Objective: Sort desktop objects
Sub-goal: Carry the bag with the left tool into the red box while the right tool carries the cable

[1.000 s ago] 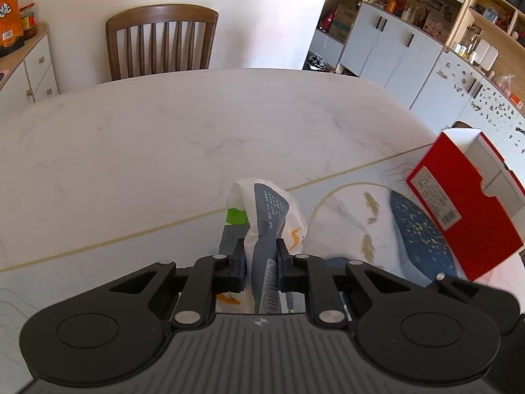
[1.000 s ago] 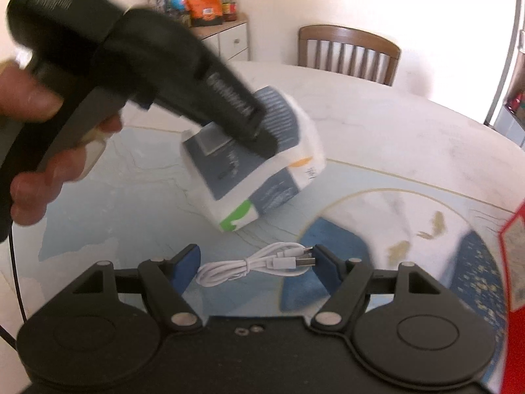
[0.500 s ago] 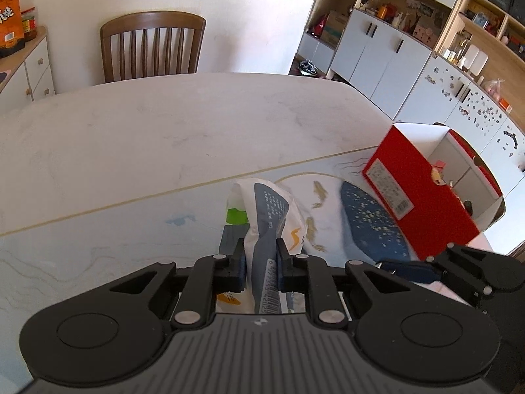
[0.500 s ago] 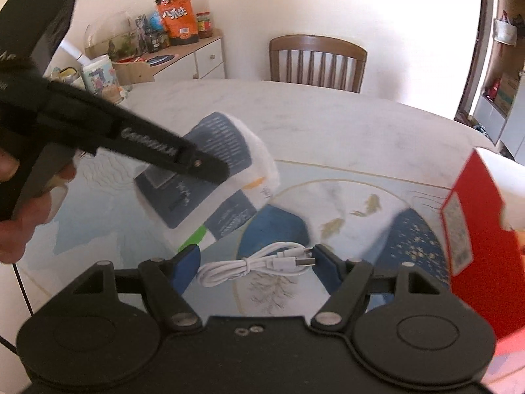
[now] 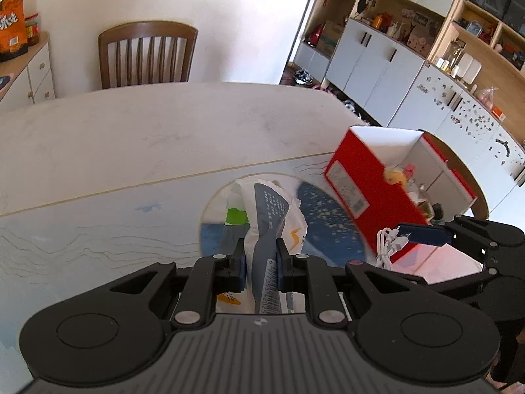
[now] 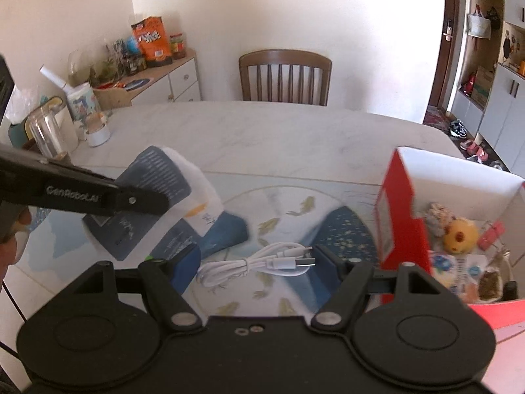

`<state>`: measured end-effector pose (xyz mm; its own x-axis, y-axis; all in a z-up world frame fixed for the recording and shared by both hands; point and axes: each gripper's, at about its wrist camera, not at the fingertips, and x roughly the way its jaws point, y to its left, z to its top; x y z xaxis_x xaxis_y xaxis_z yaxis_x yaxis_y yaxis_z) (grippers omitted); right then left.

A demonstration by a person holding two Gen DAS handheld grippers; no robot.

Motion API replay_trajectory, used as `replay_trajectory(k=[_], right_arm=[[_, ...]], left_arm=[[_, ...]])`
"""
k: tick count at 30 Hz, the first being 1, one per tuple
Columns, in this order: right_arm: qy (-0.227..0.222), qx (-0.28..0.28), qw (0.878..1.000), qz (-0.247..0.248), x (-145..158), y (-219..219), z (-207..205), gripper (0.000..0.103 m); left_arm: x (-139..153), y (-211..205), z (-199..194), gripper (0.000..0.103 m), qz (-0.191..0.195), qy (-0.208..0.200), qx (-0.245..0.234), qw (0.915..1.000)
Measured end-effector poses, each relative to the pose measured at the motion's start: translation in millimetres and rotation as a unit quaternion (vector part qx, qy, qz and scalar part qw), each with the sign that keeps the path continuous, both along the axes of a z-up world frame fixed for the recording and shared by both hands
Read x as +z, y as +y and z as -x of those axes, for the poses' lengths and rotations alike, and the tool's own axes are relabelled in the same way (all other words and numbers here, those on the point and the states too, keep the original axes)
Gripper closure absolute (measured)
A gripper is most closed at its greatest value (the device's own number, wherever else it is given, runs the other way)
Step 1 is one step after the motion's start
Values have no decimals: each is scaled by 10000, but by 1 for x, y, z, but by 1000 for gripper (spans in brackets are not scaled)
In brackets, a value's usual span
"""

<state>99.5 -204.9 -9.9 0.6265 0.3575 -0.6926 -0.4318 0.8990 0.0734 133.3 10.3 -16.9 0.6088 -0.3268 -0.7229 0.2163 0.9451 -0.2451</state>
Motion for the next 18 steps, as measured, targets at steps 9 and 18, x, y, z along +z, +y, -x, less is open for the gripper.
replay_trajectory(k=[9,18], right_arm=[[-154,-196,9997,-63,19,-57,5,29],[-286,-465,9985,-11,26,-117,-1,29]], left_arm=[[25,-51,5,88,74,-163,-248,9995],[36,-121,-8,87,38,-259,-611,9978]])
